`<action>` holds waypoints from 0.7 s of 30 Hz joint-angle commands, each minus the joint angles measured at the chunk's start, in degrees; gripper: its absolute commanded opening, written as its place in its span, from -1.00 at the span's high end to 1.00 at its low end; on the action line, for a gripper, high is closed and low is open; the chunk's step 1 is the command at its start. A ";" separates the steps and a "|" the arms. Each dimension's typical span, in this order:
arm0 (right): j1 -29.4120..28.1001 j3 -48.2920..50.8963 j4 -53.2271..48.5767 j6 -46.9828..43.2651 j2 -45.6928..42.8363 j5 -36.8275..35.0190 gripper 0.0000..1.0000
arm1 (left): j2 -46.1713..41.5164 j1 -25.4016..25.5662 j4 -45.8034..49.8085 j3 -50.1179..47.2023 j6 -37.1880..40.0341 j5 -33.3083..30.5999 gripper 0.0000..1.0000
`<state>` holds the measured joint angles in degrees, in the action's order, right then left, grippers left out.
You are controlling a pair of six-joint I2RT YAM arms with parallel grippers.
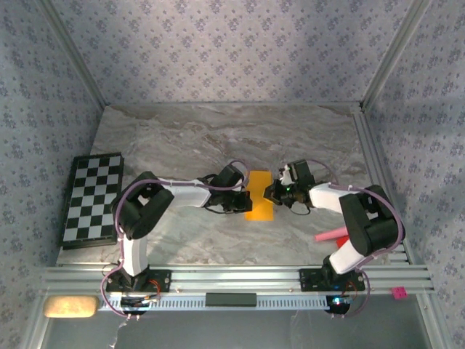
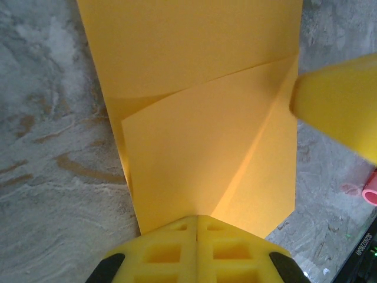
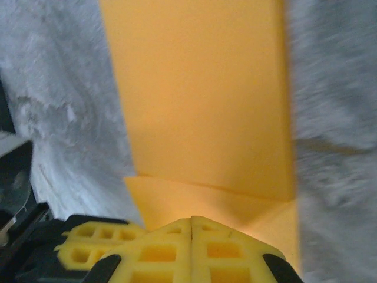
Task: Fold a paper plane with a square sheet of paper (pick it up from the middle)
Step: Fold the triangle a second time at the center of the table.
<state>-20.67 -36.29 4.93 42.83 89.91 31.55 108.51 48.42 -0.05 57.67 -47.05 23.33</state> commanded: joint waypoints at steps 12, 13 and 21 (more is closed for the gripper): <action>-1.26 3.58 3.41 3.13 5.37 -1.93 0.94 | 0.92 0.53 6.65 -1.47 0.97 -2.72 0.90; -0.62 3.31 3.08 2.94 5.13 -2.10 0.94 | 0.92 0.53 6.54 -1.59 0.96 -2.73 0.91; 6.03 0.39 2.09 2.50 5.21 -1.04 0.93 | 1.22 0.62 6.36 -1.89 1.20 -2.43 0.91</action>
<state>-16.78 -34.33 9.58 45.45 93.78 33.74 108.49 48.53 -0.08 57.69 -47.00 23.11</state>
